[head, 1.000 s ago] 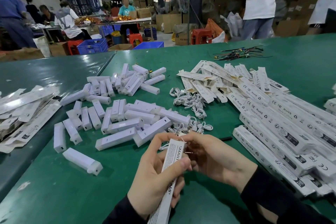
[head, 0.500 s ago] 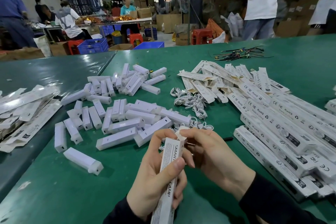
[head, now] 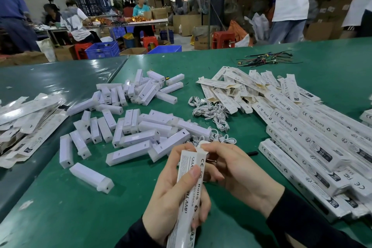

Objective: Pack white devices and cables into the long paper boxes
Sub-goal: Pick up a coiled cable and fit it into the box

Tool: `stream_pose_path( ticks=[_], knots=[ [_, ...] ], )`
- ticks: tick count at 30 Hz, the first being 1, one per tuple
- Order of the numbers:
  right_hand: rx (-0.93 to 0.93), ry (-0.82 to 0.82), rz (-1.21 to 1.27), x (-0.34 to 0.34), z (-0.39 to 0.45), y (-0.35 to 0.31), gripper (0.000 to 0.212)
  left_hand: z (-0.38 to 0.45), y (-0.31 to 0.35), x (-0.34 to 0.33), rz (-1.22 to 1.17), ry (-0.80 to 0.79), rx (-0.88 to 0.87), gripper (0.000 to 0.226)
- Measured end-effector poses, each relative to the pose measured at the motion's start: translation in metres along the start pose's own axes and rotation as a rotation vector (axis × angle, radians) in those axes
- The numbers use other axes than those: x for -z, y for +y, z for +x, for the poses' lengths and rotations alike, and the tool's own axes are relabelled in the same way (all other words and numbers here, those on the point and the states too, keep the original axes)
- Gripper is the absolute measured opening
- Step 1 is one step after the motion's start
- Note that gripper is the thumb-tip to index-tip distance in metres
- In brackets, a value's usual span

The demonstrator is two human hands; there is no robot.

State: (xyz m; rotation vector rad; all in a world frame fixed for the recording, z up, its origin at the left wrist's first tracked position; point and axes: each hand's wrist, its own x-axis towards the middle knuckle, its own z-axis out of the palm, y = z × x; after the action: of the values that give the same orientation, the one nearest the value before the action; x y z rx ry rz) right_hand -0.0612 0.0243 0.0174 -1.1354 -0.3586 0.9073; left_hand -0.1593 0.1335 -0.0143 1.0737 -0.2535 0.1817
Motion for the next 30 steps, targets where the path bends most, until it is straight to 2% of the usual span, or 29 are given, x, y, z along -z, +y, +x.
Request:
stream_pose_path(
  ticks=[2, 7, 10, 15, 18, 21, 22, 27, 30],
  knots=[
    [-0.005, -0.012, -0.007, 0.0, 0.0, -0.001, 0.024, 0.0, -0.001, 0.0, 0.003, 0.007, 0.001, 0.045],
    [0.005, -0.014, -0.004, 0.001, 0.0, 0.0, 0.029, -0.001, -0.001, -0.001, 0.019, -0.003, -0.026, 0.026],
    [0.021, -0.005, -0.084, 0.005, 0.002, 0.003, 0.028, 0.0, -0.001, -0.001, 0.028, -0.001, -0.029, 0.015],
    [0.151, 0.098, -0.288, 0.013, 0.006, 0.004, 0.024, 0.001, -0.003, 0.0, 0.116, 0.054, -0.006, 0.015],
    [0.214, 0.125, -0.308, 0.015, 0.005, 0.003, 0.019, 0.002, -0.005, 0.0, 0.144, 0.07, 0.015, 0.018],
    [0.233, 0.108, -0.226, 0.012, 0.002, 0.001, 0.049, 0.002, -0.006, 0.0, 0.175, 0.079, 0.032, 0.023],
    [0.237, 0.115, -0.216, 0.011, 0.002, 0.001, 0.05, 0.002, -0.006, 0.0, 0.184, 0.085, 0.038, 0.025],
    [0.238, 0.106, -0.3, 0.011, 0.001, 0.003, 0.014, 0.003, -0.008, 0.0, 0.225, 0.153, 0.067, 0.02],
    [0.252, 0.071, -0.28, 0.011, 0.001, 0.004, 0.014, 0.003, -0.008, -0.001, 0.218, 0.182, 0.089, 0.018]
  ],
)
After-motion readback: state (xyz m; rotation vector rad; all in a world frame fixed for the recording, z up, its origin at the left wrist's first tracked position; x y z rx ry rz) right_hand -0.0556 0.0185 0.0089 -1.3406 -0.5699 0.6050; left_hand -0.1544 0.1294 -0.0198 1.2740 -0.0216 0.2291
